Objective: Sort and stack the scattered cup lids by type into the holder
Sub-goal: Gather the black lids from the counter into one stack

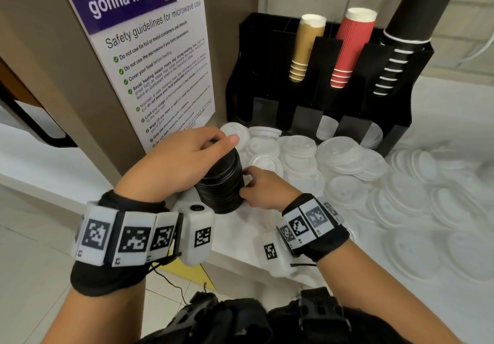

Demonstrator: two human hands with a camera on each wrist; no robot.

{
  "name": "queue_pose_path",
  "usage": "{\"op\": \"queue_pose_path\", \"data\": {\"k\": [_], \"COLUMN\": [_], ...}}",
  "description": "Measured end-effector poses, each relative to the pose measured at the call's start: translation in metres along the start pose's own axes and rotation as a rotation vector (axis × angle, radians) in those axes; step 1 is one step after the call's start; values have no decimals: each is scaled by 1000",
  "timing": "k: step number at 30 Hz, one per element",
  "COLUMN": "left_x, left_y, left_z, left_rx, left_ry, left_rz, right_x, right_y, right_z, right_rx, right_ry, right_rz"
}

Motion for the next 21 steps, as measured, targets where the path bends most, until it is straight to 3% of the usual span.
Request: {"op": "queue_pose_path", "data": {"k": [17,19,21], "left_x": [-8,-6,2], "left_y": [-4,-5,-7], "left_z": [9,11,13], "left_rx": [-11,-9,4], "left_ry": [1,18,48], "left_rz": [27,32,4], "right_x": [-10,-12,-11], "right_y": [7,-2,-36], "right_z": [8,4,4], "right_rx": [-83,-93,-2], "right_ry": [-8,-25,-33], "right_rz": [42,53,68]}}
Point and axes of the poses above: each hand's wrist, its own z-axis towards the middle knuckle, its own y-axis out of the palm, x = y × z, the point moved 9 cm from there along z, towards the middle knuckle, and after that the axes turned 6 degrees about -z, right-handed, at the moved point
